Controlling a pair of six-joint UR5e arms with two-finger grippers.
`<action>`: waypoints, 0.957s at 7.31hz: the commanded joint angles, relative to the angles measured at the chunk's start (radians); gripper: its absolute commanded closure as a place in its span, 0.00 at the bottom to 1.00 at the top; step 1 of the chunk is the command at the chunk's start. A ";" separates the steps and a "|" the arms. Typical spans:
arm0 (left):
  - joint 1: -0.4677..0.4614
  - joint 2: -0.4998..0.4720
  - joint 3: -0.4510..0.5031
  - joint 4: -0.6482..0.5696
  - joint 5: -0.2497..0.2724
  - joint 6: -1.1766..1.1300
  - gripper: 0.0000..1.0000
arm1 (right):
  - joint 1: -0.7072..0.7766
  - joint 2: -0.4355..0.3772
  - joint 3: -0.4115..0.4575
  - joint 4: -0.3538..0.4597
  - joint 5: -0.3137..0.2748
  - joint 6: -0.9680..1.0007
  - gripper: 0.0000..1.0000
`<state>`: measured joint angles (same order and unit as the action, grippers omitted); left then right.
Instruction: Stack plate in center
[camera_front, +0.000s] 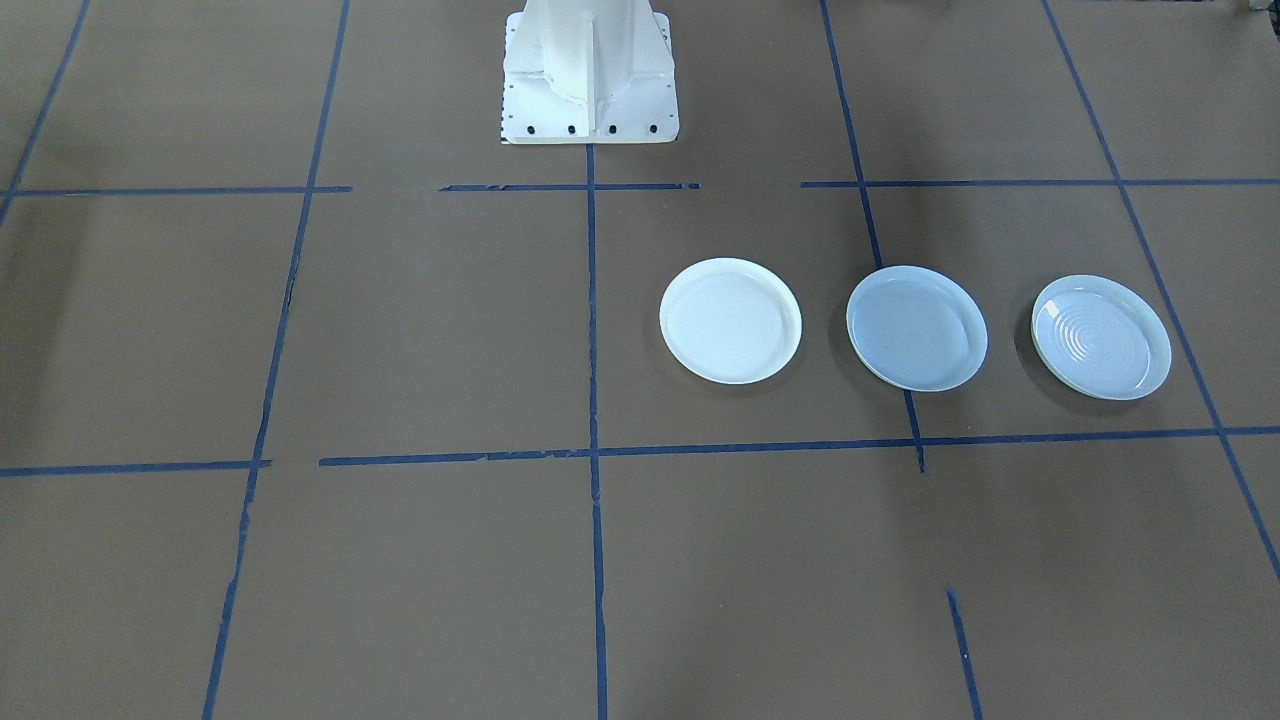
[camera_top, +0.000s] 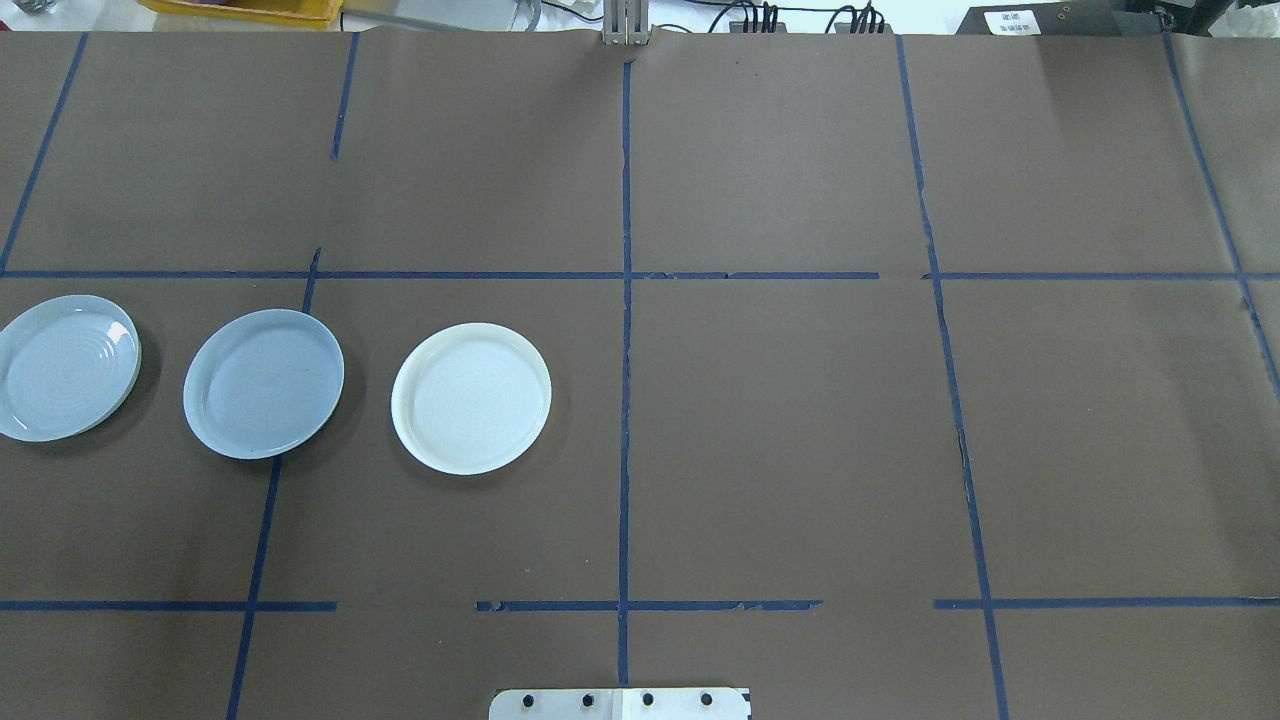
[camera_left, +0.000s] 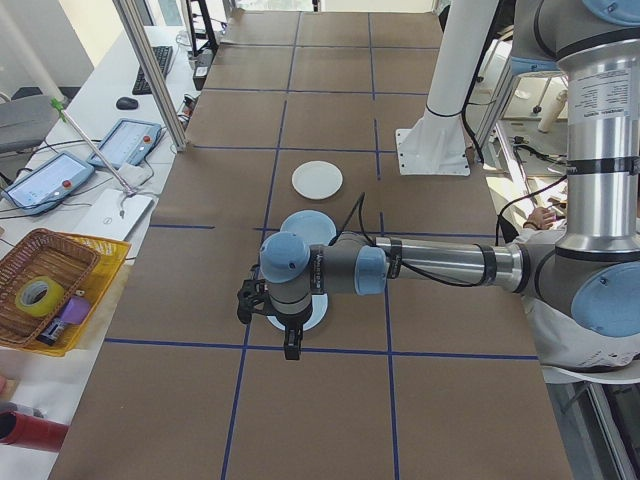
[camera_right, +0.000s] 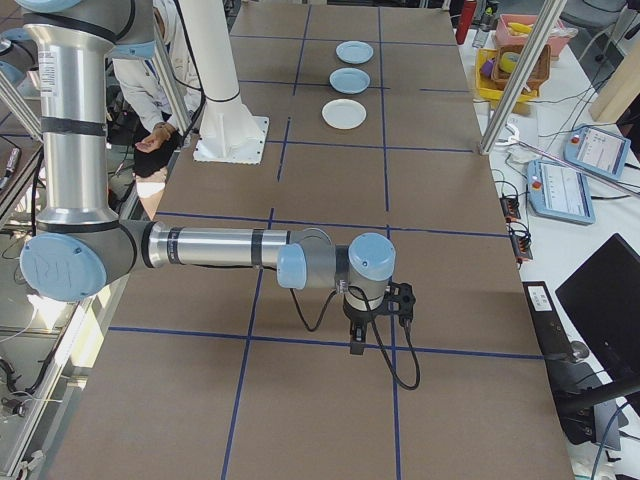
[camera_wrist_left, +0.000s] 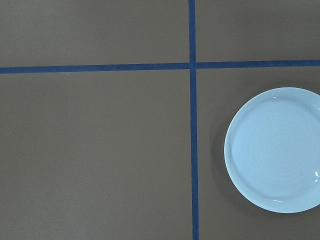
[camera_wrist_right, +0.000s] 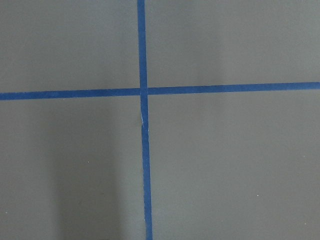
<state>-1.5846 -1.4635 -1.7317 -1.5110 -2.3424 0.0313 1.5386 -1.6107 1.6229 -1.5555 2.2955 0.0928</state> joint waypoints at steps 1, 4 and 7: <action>0.000 -0.001 0.000 -0.001 0.000 0.007 0.00 | 0.000 0.000 0.000 0.000 -0.001 0.001 0.00; 0.002 -0.001 0.000 -0.005 0.000 0.002 0.00 | 0.000 0.000 0.000 0.000 -0.001 -0.001 0.00; 0.064 -0.008 0.064 -0.120 -0.003 -0.026 0.00 | 0.000 0.000 0.000 0.000 -0.001 0.001 0.00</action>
<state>-1.5507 -1.4680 -1.7089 -1.5528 -2.3435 0.0228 1.5390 -1.6107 1.6230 -1.5555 2.2953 0.0934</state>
